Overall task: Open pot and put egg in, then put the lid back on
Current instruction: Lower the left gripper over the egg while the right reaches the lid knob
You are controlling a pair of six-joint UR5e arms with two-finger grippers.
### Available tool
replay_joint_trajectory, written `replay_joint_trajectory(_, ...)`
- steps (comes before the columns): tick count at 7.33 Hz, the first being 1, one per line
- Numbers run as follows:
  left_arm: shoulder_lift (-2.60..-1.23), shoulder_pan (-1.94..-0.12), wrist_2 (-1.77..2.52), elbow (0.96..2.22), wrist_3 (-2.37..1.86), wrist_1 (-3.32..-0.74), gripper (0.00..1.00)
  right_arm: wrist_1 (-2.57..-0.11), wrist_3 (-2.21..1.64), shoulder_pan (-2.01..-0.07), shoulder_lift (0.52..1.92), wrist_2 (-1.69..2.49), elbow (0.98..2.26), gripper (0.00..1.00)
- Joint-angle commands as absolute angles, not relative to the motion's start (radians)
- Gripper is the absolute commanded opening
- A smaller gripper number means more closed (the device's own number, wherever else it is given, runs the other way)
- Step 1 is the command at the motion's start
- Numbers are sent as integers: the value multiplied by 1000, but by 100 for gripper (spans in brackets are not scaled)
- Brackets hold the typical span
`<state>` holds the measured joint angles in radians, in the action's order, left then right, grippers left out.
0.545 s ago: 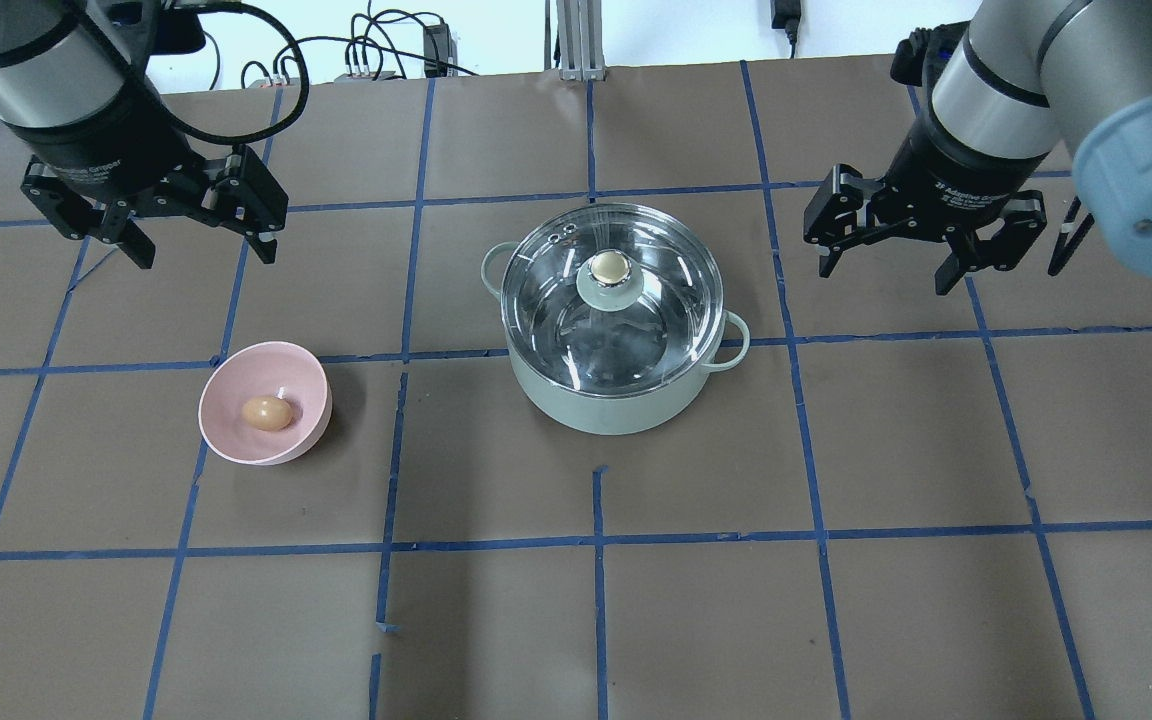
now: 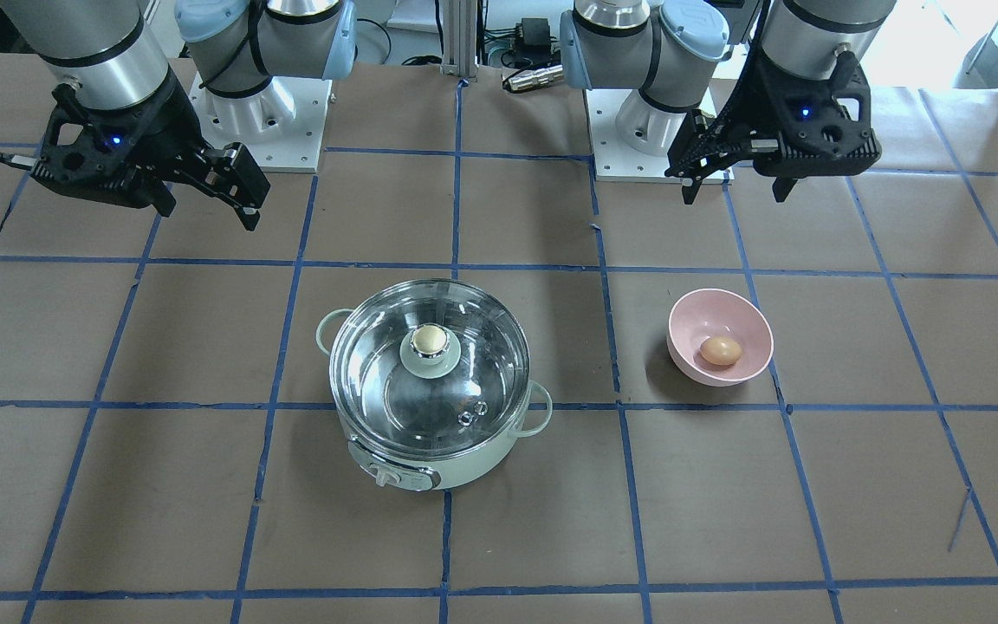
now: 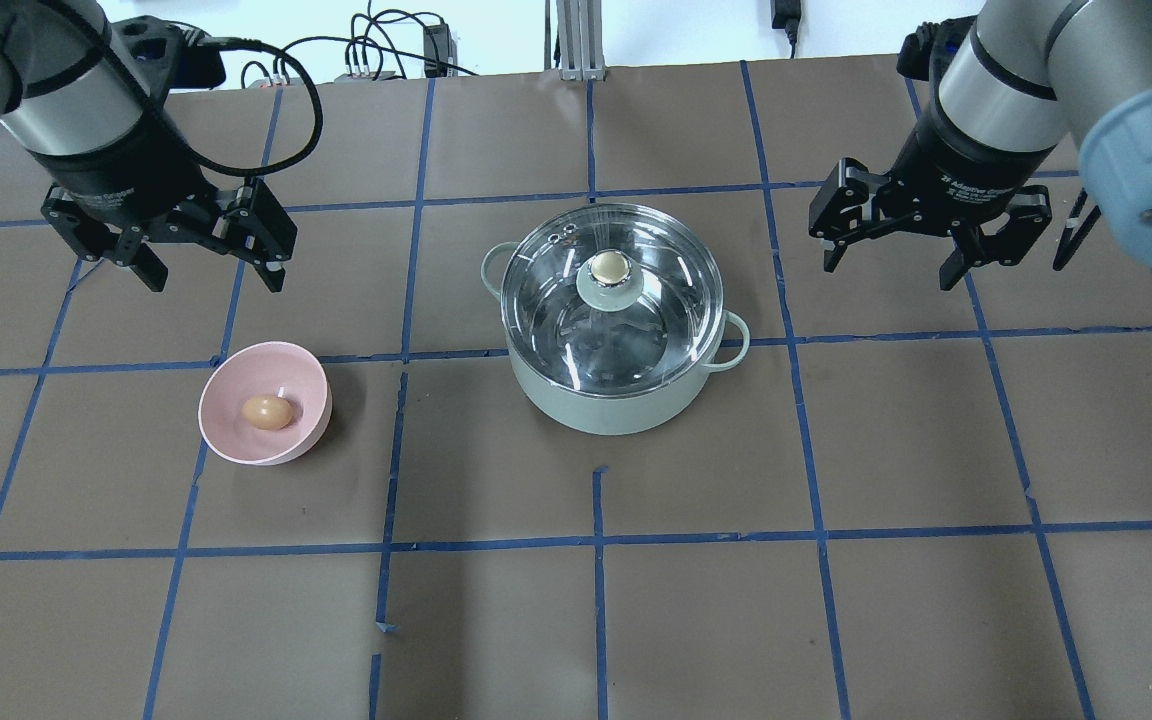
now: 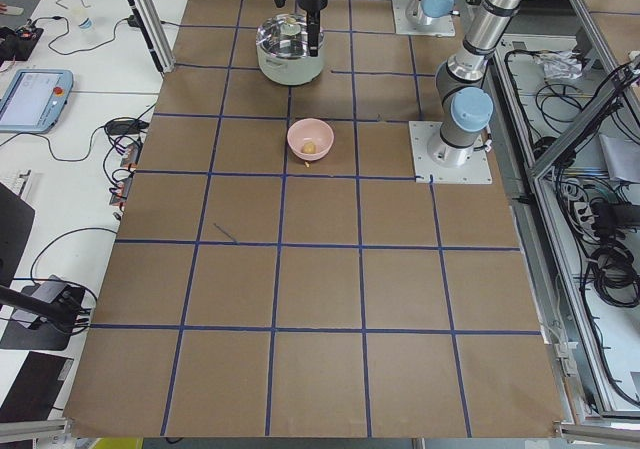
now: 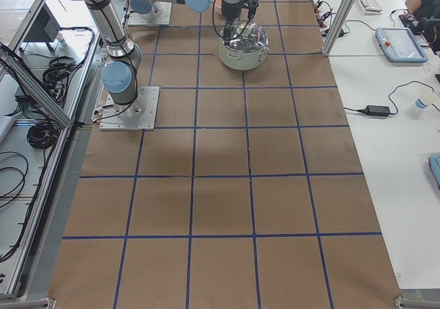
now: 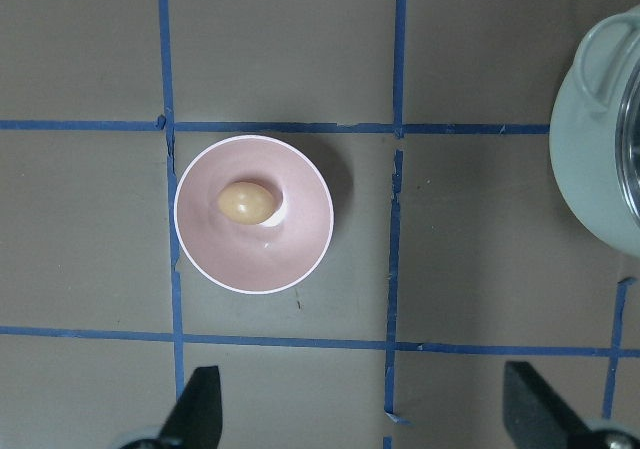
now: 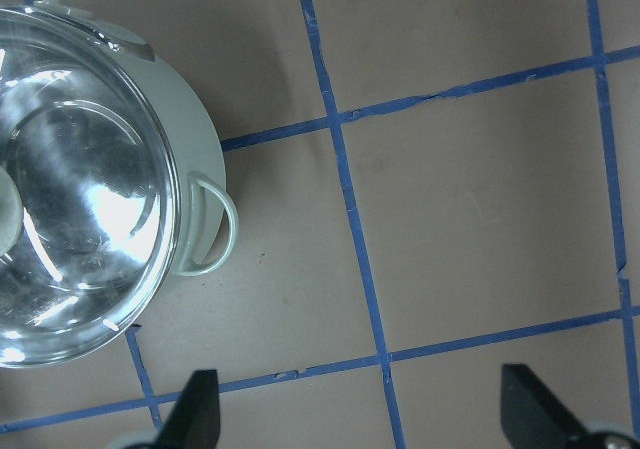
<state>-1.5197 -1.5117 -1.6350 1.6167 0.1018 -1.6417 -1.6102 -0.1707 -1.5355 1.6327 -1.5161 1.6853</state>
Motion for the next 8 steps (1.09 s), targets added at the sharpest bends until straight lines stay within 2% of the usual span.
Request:
replay_joint_trajectory(1,-1534,-1407,-1625,1693,246,-1608,100,-1609,-170,-1545,1638,-1461,1681,100)
replay_joint_trajectory(4,-1587,-1361,-1608,1729,459,-1595,98,-1611,-112,-1549,1643,-1474,1687,100)
replay_joint_trajectory(8,-1611,-1316,-1658,1879,900,-1352,100,-1614,-138,-1590,1620,-1492,1689,99)
